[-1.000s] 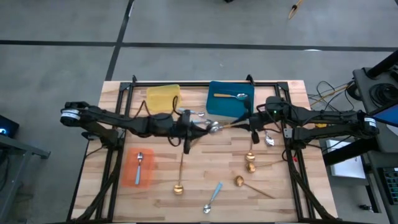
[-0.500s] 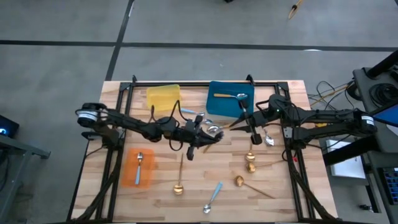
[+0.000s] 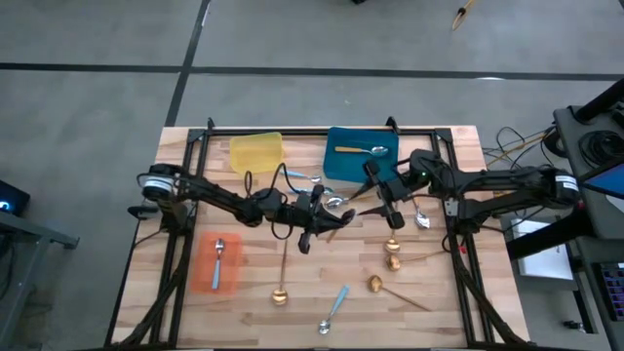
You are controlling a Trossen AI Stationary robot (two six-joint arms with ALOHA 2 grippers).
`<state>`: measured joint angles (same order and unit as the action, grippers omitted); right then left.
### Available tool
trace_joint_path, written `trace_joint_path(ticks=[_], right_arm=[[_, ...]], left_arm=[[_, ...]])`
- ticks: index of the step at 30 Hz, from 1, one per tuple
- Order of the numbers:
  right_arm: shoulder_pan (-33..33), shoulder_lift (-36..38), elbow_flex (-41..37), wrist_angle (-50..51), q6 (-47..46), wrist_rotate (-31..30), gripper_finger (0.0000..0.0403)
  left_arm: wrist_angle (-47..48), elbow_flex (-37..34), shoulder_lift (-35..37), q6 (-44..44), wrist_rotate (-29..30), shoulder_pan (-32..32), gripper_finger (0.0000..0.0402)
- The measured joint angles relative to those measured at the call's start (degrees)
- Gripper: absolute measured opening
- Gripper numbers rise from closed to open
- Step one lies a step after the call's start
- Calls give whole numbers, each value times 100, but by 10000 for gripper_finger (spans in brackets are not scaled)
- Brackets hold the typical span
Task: Sort silverware by color (type)
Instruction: Put the orange spoon into the blue bin
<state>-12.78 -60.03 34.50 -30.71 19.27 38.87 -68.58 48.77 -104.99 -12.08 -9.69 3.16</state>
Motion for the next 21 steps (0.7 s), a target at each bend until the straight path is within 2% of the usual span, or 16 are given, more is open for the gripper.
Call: trace_joint_path(ticks=[4,11,21], right_arm=[[-2,-219,0,-422,-123,472,208],[8,-639,184,-762,-373,625,209],[11,-1277,696,-740,-448,2433,205]], left_arm=[[-221,2,-163,-43,1,-7,2],[-257,282,-466,-46,2,-7,2],[-388,881,-994,-103,-563,-33,2]])
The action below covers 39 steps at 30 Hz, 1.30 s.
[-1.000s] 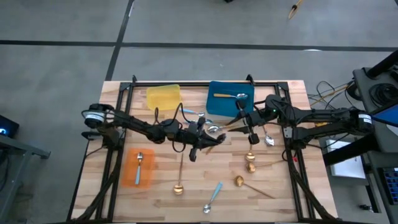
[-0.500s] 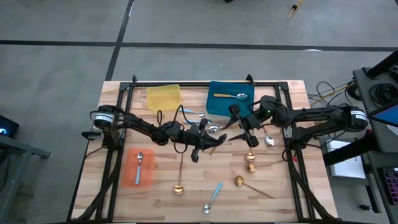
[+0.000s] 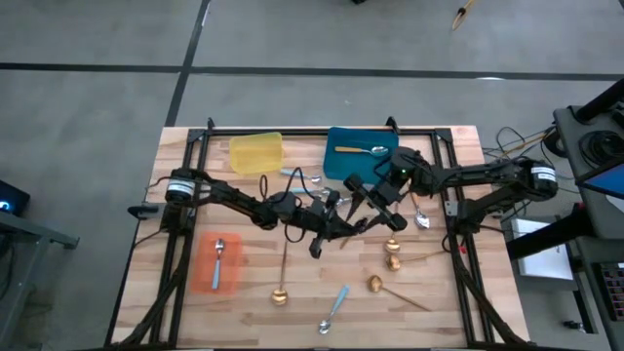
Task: Sort silverware by color (type)
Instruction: Put the orange spoon into the blue bin
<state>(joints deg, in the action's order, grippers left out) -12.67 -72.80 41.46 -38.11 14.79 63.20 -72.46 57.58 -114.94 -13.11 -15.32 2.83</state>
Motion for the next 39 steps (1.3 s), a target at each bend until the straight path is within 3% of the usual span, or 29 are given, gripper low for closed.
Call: trace_joint_path(ticks=[5,11,13,19,30,35,39], right_arm=[[2,-1,104,-12,-136,180,161],[2,25,98,3,-15,178,43],[2,20,98,60,125,100,21],[-2,22,98,111,198,33,11],[-184,42,85,206,-272,-112,10],[-497,76,83,518,-337,-282,9],[-753,283,80,1246,-182,-1084,9]], left_arm=[[-5,-4,-17,-52,-25,-39,2],[-5,-9,-15,-123,-13,-62,2],[22,-11,-15,-137,-1,-72,2],[-23,-13,-17,-146,19,-79,17],[31,-51,1,-290,-49,-222,95],[750,-77,187,-289,-45,-361,130],[1852,-79,579,-83,17,-522,141]])
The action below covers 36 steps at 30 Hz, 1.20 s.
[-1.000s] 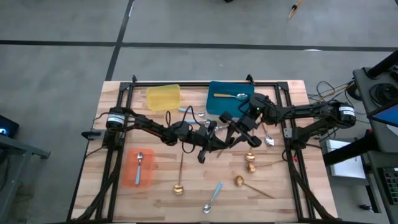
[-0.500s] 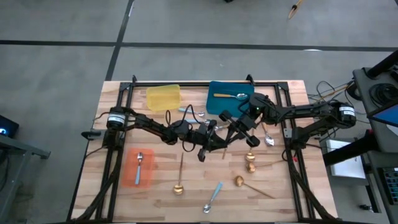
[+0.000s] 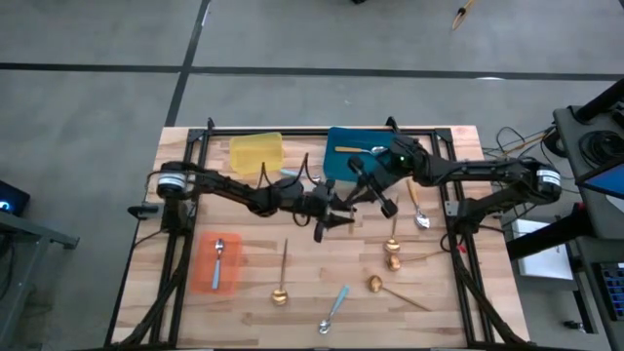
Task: Sort silverware by color (type)
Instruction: Put the orange spoon into the blue bin
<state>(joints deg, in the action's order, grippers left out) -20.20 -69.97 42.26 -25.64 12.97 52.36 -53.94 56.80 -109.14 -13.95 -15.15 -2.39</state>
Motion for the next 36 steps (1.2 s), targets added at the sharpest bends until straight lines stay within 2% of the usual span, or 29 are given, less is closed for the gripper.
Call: trace_joint_path(ticks=[4,8,10,15,20,25,36], right_arm=[[-172,278,-12,797,324,-568,9],[-257,520,-53,1207,481,-763,9],[-252,654,-86,1228,496,-1088,9],[-271,923,-223,1206,381,-2317,9],[-278,1175,-370,1046,350,-2942,9],[-287,1385,-639,403,201,-2995,9],[-283,1466,-667,357,127,-2992,9]], left_arm=[[1243,-2,525,450,194,-153,143],[2220,-2,956,887,1034,-223,143],[2425,-4,1046,1039,1473,-243,143],[2246,-2,1068,1132,1904,-226,143],[2125,-2,926,928,2210,-241,143],[1654,-2,721,790,2221,-243,148],[1537,44,636,742,2515,-260,189]])
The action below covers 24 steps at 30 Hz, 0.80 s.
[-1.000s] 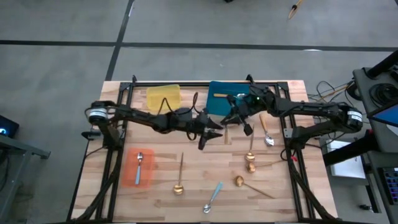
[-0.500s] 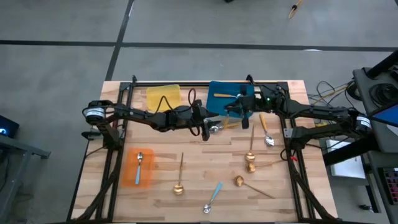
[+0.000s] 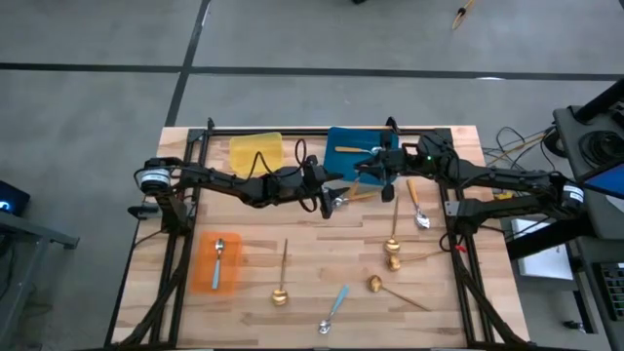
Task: Sort silverware by color (type)
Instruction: Put the orange spoon into the blue bin
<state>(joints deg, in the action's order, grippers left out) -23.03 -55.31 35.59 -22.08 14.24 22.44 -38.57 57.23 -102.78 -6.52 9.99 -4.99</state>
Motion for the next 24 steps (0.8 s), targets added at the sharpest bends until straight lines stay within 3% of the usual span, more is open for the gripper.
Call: trace_joint_path(ticks=[6,16,24], right_arm=[[0,-18,-2,-135,-33,0,9],[0,-20,-4,-164,-90,0,11],[0,-22,-40,-279,-90,-11,11]], left_arm=[[-143,0,-57,0,-3,2,198],[-1314,44,-758,-47,-230,6,197],[-1308,525,-1221,-43,-499,-1,196]])
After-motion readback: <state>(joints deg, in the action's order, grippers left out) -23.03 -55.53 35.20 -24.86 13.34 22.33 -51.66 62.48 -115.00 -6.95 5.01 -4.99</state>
